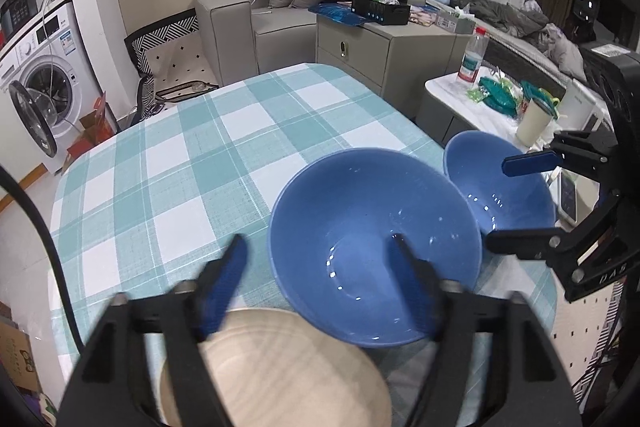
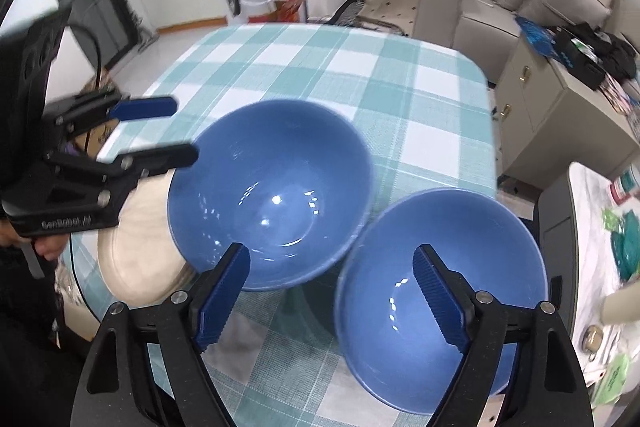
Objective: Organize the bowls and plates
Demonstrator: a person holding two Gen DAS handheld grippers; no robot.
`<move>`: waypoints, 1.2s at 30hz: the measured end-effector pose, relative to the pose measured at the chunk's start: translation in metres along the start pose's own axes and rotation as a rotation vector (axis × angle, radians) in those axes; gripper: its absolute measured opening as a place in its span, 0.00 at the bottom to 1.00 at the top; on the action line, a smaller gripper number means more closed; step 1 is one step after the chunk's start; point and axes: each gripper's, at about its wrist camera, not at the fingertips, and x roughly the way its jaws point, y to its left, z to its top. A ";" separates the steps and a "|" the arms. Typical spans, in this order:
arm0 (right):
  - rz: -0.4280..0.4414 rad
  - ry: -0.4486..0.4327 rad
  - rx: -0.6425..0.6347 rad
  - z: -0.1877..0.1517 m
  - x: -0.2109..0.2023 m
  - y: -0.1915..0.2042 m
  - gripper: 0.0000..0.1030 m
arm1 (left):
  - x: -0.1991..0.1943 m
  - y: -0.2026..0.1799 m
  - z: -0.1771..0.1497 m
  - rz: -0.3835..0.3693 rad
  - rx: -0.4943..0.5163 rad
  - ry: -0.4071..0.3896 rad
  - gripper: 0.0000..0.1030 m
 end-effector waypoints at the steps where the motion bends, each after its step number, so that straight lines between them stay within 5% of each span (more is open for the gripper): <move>1: -0.003 -0.011 0.018 -0.001 -0.003 -0.004 0.84 | -0.001 -0.001 0.001 -0.009 -0.004 -0.009 0.83; 14: -0.046 -0.143 0.160 -0.029 -0.042 -0.037 0.98 | -0.007 -0.024 0.014 -0.055 0.026 -0.051 1.00; 36: -0.114 -0.184 0.386 -0.085 -0.056 -0.079 0.99 | 0.012 -0.079 0.042 -0.122 0.135 -0.033 1.00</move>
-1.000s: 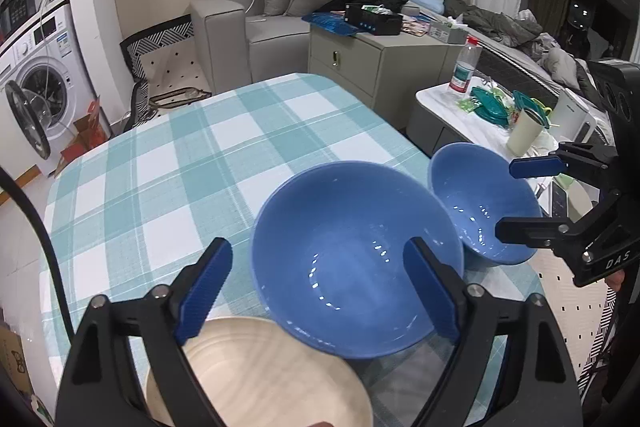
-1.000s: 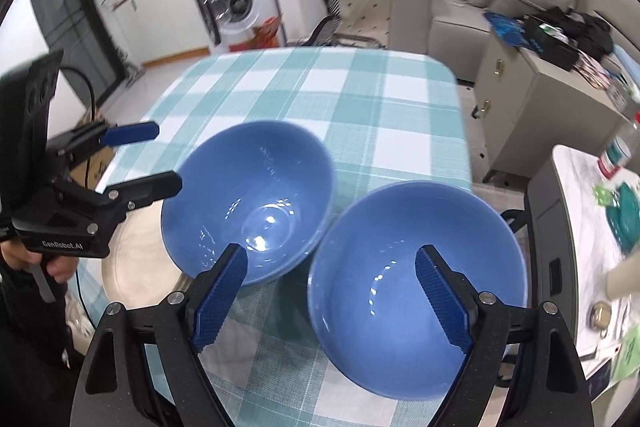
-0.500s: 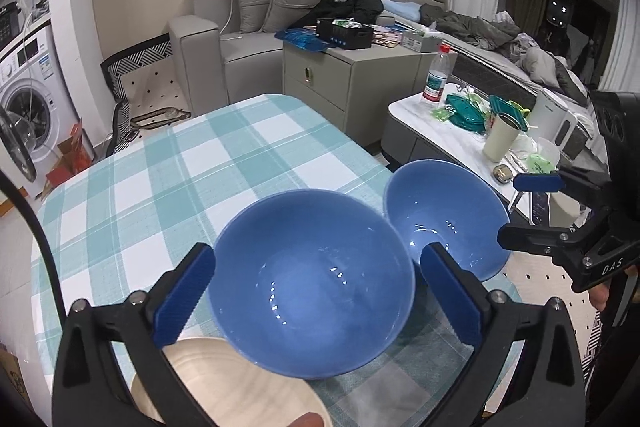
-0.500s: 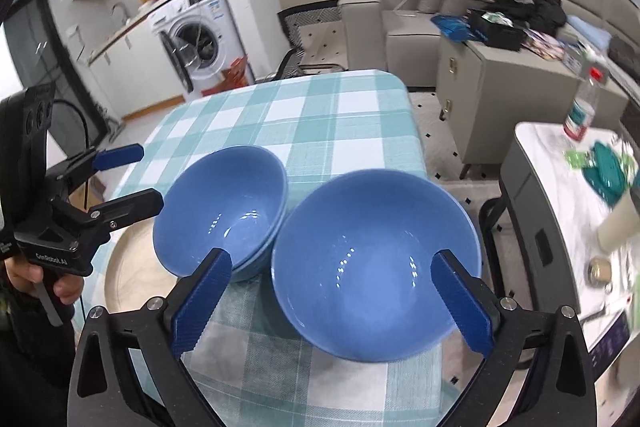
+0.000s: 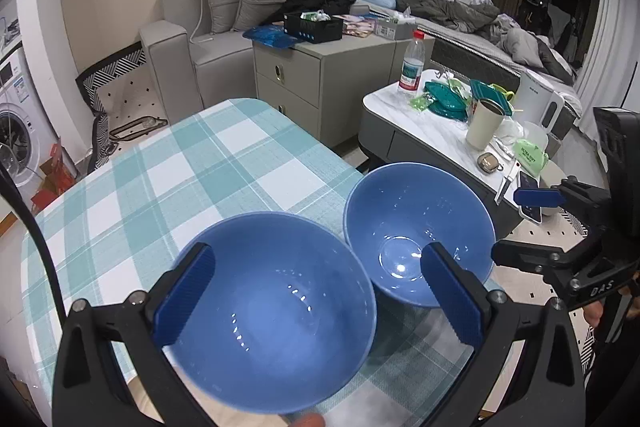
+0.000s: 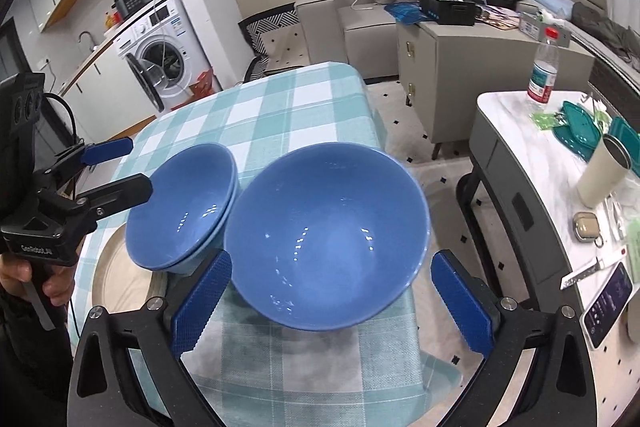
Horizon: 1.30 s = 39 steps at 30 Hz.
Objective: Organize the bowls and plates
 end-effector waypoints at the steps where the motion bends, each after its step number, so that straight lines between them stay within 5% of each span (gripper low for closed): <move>1: -0.004 0.001 0.007 0.000 0.001 -0.002 0.99 | 0.003 -0.002 0.002 -0.002 0.001 0.005 1.00; 13: -0.043 -0.002 0.080 -0.005 0.008 -0.020 0.99 | 0.036 -0.016 0.013 0.025 0.056 0.039 0.99; 27: -0.028 0.014 0.123 -0.009 0.024 -0.030 0.99 | 0.057 -0.024 0.022 -0.034 0.093 0.041 0.98; 32: -0.028 0.029 0.127 -0.011 0.031 -0.030 0.99 | 0.071 -0.031 0.025 -0.058 0.115 0.069 0.87; 39: -0.025 0.052 0.134 -0.013 0.042 -0.032 0.99 | 0.087 -0.036 0.027 -0.072 0.129 0.095 0.84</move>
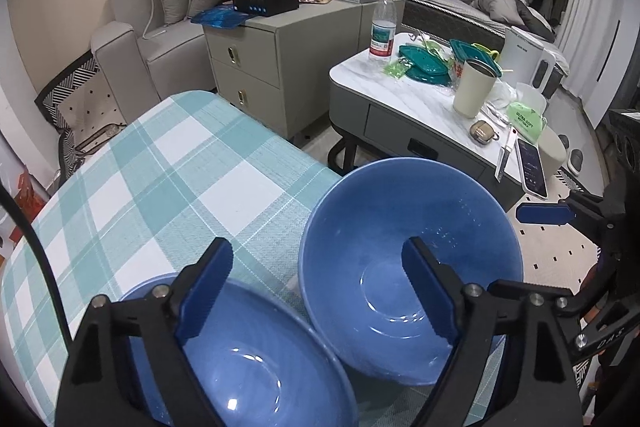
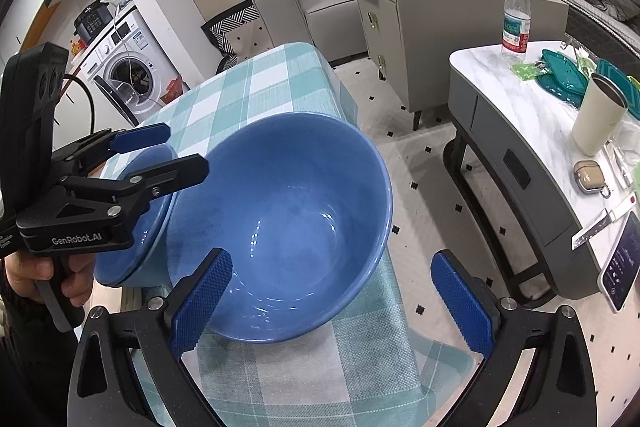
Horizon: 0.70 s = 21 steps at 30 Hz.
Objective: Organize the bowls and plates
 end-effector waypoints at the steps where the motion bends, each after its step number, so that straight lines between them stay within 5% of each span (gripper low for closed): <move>1: 0.000 0.002 0.001 0.000 0.001 0.000 0.99 | 0.002 0.000 0.001 -0.001 0.005 0.002 0.83; 21: 0.025 0.033 0.019 0.003 0.015 -0.004 0.99 | 0.038 -0.003 0.010 -0.038 0.028 0.090 0.72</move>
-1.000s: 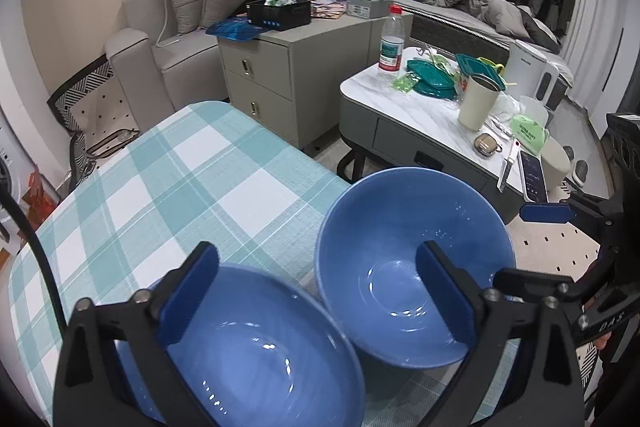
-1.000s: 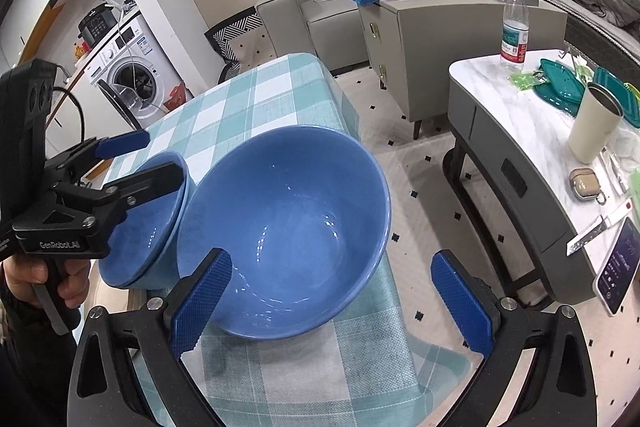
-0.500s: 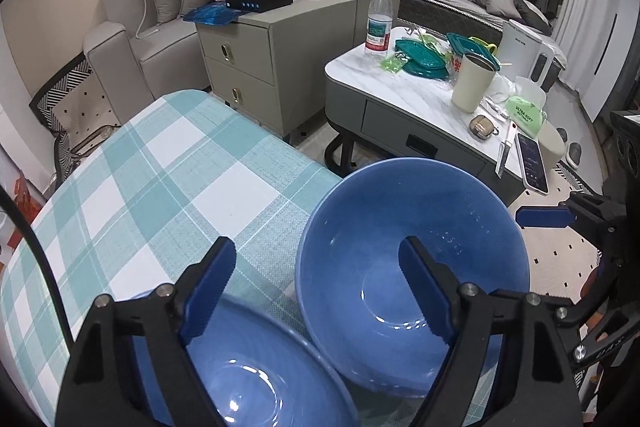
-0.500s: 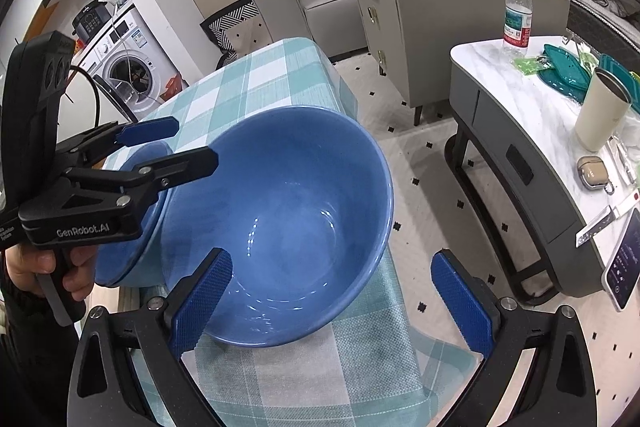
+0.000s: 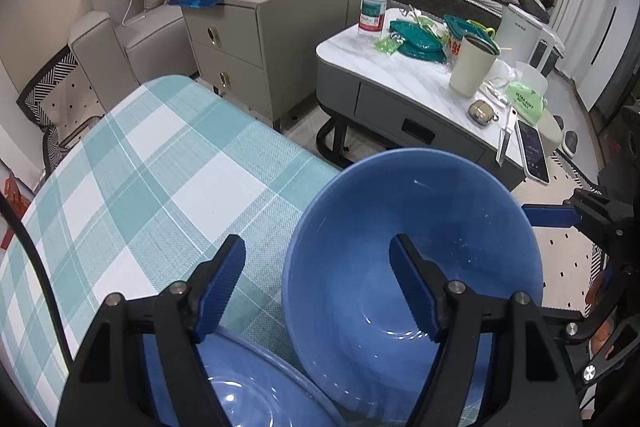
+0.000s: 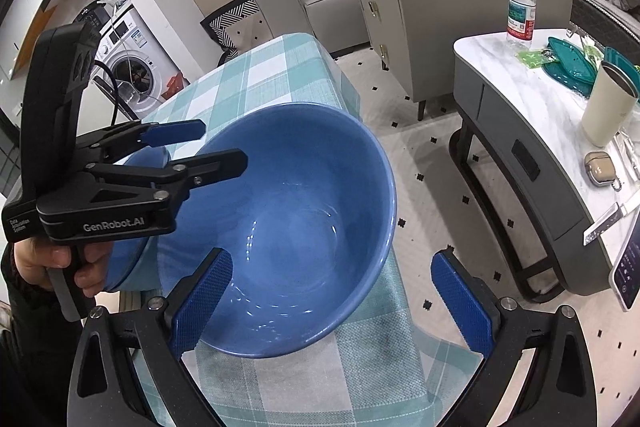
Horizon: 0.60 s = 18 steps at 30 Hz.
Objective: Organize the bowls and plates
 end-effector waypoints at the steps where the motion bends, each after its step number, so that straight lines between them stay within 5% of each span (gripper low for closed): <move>1: 0.001 0.002 -0.001 0.000 0.001 0.000 0.99 | 0.002 0.000 0.000 -0.003 0.002 0.007 0.72; 18: 0.026 0.029 -0.017 -0.009 0.003 0.000 0.98 | 0.004 -0.011 -0.006 -0.016 0.058 0.052 0.56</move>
